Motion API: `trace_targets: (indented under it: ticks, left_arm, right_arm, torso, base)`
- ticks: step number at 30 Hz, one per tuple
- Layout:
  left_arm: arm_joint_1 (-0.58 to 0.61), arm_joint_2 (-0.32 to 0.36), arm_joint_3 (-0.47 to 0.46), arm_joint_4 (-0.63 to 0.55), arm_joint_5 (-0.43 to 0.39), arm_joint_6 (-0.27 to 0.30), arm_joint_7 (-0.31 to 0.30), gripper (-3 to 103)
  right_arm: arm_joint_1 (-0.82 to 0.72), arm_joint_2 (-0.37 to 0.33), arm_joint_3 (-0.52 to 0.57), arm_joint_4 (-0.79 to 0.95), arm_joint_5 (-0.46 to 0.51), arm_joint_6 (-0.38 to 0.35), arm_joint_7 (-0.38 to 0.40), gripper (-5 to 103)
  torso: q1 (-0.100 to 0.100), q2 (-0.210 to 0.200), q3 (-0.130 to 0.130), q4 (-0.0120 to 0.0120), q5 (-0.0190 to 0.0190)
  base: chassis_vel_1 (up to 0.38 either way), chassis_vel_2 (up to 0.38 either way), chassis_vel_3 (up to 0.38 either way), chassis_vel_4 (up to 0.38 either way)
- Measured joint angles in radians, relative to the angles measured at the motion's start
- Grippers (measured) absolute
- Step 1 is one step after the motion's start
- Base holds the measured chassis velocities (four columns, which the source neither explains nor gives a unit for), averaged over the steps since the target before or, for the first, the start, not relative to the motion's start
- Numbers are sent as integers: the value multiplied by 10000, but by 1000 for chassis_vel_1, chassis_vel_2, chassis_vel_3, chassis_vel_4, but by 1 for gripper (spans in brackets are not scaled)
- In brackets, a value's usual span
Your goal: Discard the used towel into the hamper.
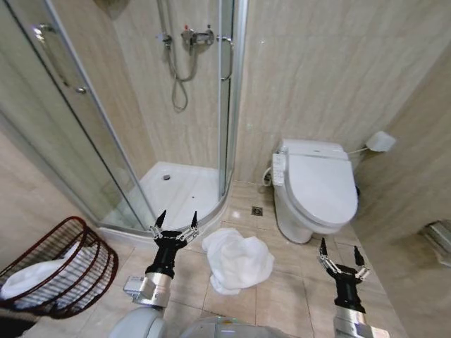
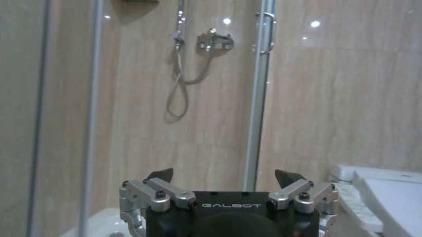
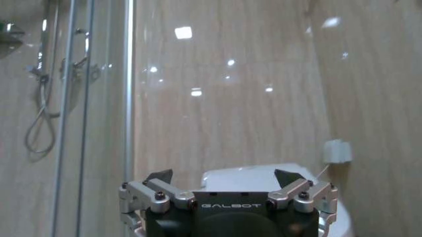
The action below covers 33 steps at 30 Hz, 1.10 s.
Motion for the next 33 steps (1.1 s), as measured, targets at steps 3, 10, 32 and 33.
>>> trace_targets:
  ticks: [3,10,32,33]
  left_arm:
    - [0,0,0,0,0,0,0,100]
    - [0,0,0,0,0,0,0,100]
    - [0,0,0,0,0,0,0,100]
    - [0,0,0,0,0,0,0,100]
  right_arm:
    - [8,0,-18,-113,-6,7,-6,100]
    - [80,0,0,-545,-21,44,-3,100]
    - [1383,-262,-663,-2014,-191,-1388,384,100]
    - [1383,-262,-663,-2014,-191,-1388,384,100]
  torso:
    - [-37,-96,-63,0,0]
    - [-142,-366,-226,-2,0]
    - [-455,-1213,-754,-1,0]
    - [-455,-1213,-754,-1,0]
  base:
    - [73,67,49,51]
    - [23,12,8,12]
    - [0,0,0,0]
    - [0,0,0,0]
